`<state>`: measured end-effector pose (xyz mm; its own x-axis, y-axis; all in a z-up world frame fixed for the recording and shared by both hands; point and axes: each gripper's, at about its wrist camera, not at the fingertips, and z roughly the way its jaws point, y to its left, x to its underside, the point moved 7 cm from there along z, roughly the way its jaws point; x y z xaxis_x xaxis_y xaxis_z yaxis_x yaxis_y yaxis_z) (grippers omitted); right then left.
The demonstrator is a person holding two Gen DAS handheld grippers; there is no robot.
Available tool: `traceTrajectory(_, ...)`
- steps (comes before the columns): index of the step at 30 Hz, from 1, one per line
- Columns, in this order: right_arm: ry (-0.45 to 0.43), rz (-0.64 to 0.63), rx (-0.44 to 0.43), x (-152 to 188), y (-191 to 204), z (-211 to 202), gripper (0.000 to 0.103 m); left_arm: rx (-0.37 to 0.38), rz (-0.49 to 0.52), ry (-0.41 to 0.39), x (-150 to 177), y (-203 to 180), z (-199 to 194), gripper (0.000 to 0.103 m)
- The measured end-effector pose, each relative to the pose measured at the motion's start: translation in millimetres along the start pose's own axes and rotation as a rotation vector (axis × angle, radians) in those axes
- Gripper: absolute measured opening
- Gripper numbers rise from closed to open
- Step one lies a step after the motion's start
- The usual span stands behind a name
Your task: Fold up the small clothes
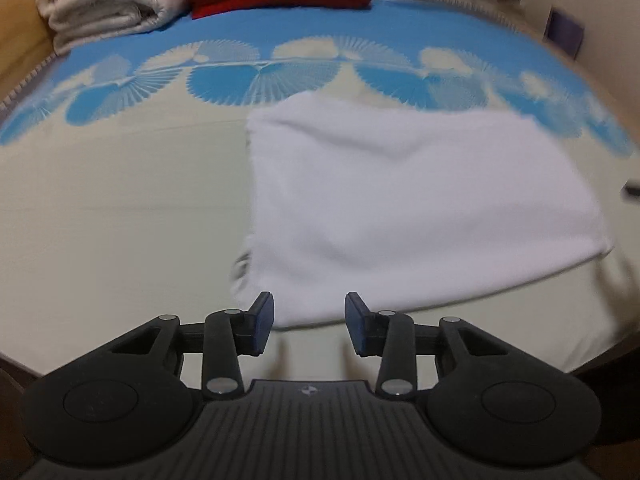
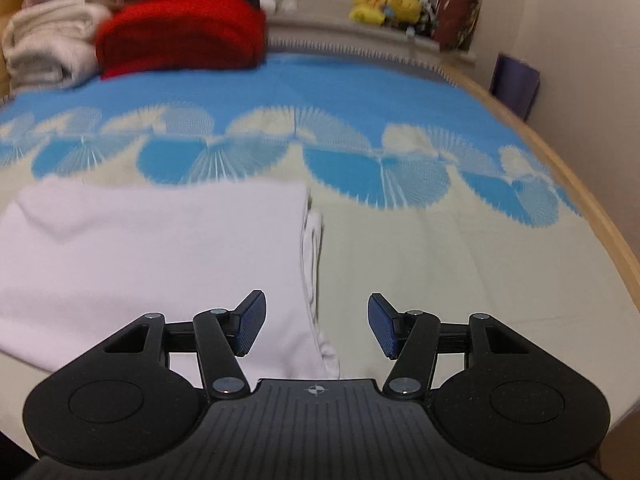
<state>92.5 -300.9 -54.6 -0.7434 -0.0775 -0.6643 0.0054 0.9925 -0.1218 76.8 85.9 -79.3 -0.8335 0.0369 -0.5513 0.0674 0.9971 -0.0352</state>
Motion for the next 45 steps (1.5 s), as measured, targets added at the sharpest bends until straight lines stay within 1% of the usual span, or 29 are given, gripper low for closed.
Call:
traceTrajectory(2, -0.009, -0.011, -0.015, 0, 2, 1, 0.059, 0.032, -0.038, 0.003, -1, 3, 3, 0.047)
traceTrajectory(3, -0.008, -0.017, -0.014, 1, 3, 2, 0.059, 0.053, -0.081, 0.029, 1, 7, 9, 0.051)
traceTrajectory(4, -0.007, -0.017, -0.017, 3, 3, 0, 0.059, 0.072, -0.128, 0.065, 6, 11, 16, 0.052)
traceTrajectory(6, -0.006, -0.004, -0.031, 4, 1, -2, 0.059, 0.112, -0.252, 0.162, 16, 20, 32, 0.059)
traceTrajectory(7, -0.007, -0.001, -0.033, 4, 0, -2, 0.059, 0.122, -0.298, 0.190, 19, 24, 38, 0.061)
traceTrajectory(9, -0.006, 0.000, -0.030, 5, -2, -2, 0.059, 0.115, -0.365, 0.225, 22, 33, 50, 0.067)
traceTrajectory(11, 0.000, 0.006, -0.029, 6, -5, 0, 0.059, 0.102, -0.433, 0.249, 23, 44, 61, 0.072)
traceTrajectory(14, 0.002, 0.017, -0.023, 8, -9, -1, 0.059, 0.130, -0.546, 0.231, 18, 59, 68, 0.077)
traceTrajectory(18, 0.006, 0.032, -0.017, 10, -13, -2, 0.059, 0.127, -0.647, 0.193, 14, 76, 72, 0.077)
traceTrajectory(22, 0.012, 0.014, -0.008, 12, -10, -1, 0.059, 0.123, -0.751, 0.151, 10, 92, 75, 0.076)
traceTrajectory(23, 0.013, 0.009, -0.005, 13, -9, -1, 0.059, 0.122, -0.758, 0.142, 8, 94, 75, 0.075)
traceTrajectory(24, 0.015, 0.004, -0.002, 13, -8, 0, 0.059, 0.119, -0.751, 0.136, 5, 95, 76, 0.071)
traceTrajectory(25, 0.017, 0.001, 0.001, 14, -7, 0, 0.059, 0.116, -0.732, 0.128, 3, 94, 76, 0.064)
traceTrajectory(26, 0.019, 0.000, 0.002, 15, -7, 0, 0.059, 0.107, -0.704, 0.128, 1, 93, 77, 0.046)
traceTrajectory(27, 0.022, 0.001, 0.005, 16, -7, 0, 0.059, 0.097, -0.684, 0.130, 3, 91, 78, 0.024)
traceTrajectory(28, 0.026, 0.004, 0.008, 17, -8, 1, 0.059, 0.094, -0.672, 0.134, 4, 91, 79, 0.014)
traceTrajectory(30, 0.032, 0.014, 0.012, 18, -9, 1, 0.059, 0.097, -0.652, 0.128, 7, 91, 76, 0.009)
traceTrajectory(33, 0.037, 0.034, 0.013, 18, -11, 1, 0.059, 0.086, -0.583, 0.099, 6, 87, 65, 0.007)
traceTrajectory(36, 0.045, 0.050, 0.010, 18, -11, 3, 0.059, 0.087, -0.575, 0.082, 7, 91, 58, 0.007)
traceTrajectory(38, 0.050, 0.051, 0.008, 18, -8, 6, 0.059, 0.086, -0.584, 0.100, 11, 94, 55, 0.006)
traceTrajectory(41, 0.055, 0.045, 0.004, 17, -3, 8, 0.059, 0.091, -0.642, 0.151, 25, 107, 48, 0.006)
traceTrajectory(43, 0.057, 0.041, 0.003, 16, 0, 10, 0.059, 0.138, -0.698, 0.196, 34, 116, 45, 0.007)
traceTrajectory(45, 0.059, 0.042, 0.000, 16, 1, 11, 0.059, 0.187, -0.763, 0.219, 38, 125, 44, 0.013)
